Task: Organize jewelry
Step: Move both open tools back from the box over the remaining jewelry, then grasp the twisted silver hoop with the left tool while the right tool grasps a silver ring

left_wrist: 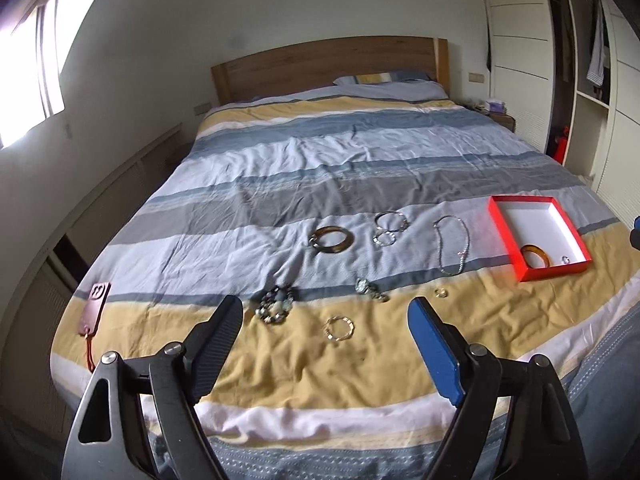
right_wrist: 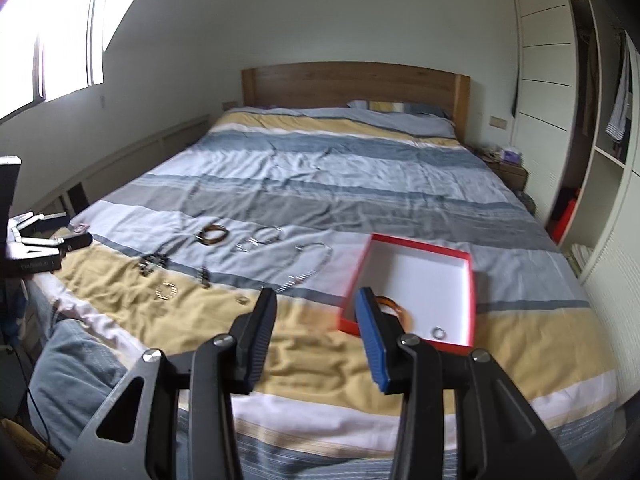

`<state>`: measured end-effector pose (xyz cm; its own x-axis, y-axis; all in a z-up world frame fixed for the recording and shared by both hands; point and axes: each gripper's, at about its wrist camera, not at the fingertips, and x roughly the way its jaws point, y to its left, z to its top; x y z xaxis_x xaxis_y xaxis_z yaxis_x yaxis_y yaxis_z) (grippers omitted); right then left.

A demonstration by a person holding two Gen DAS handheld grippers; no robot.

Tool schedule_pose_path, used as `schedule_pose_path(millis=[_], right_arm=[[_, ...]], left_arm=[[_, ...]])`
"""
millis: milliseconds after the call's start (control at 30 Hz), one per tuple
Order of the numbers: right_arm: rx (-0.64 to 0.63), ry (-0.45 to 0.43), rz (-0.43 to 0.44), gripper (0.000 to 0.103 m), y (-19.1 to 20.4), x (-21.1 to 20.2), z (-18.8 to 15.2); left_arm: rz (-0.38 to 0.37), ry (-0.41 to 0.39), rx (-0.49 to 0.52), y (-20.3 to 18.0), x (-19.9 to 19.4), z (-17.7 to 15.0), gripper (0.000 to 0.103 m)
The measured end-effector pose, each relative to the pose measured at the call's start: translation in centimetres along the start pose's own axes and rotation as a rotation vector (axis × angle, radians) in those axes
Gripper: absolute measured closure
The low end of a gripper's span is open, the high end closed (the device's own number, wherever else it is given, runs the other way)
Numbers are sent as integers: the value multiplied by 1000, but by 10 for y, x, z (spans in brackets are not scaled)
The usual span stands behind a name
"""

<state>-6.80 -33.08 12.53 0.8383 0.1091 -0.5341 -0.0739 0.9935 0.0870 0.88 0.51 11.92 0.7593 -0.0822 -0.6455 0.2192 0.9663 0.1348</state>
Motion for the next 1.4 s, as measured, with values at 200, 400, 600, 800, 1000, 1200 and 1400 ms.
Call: schedule_pose_path(millis=[200, 400, 600, 800, 1000, 1200, 1400], right_arm=[[-14, 29, 59, 63, 31, 27, -7], [-31, 116, 120, 63, 55, 84, -21], [-43, 202, 169, 63, 64, 149, -31], [-55, 277, 228, 63, 75, 215, -39], [-56, 322, 266, 64, 85, 263, -45], [-40, 340, 272, 64, 85, 290, -54], [-3, 324, 283, 65, 81, 299, -56]], left_arm=[[13, 40, -36, 8, 28, -31, 19], [0, 112, -82, 8, 83, -55, 19], [5, 174, -116, 13, 134, -67, 19], [-29, 224, -134, 13, 172, -74, 19], [-51, 245, -141, 12, 201, -72, 19], [-76, 276, -148, 10, 218, -76, 25], [-113, 275, -165, 9, 228, -72, 34]])
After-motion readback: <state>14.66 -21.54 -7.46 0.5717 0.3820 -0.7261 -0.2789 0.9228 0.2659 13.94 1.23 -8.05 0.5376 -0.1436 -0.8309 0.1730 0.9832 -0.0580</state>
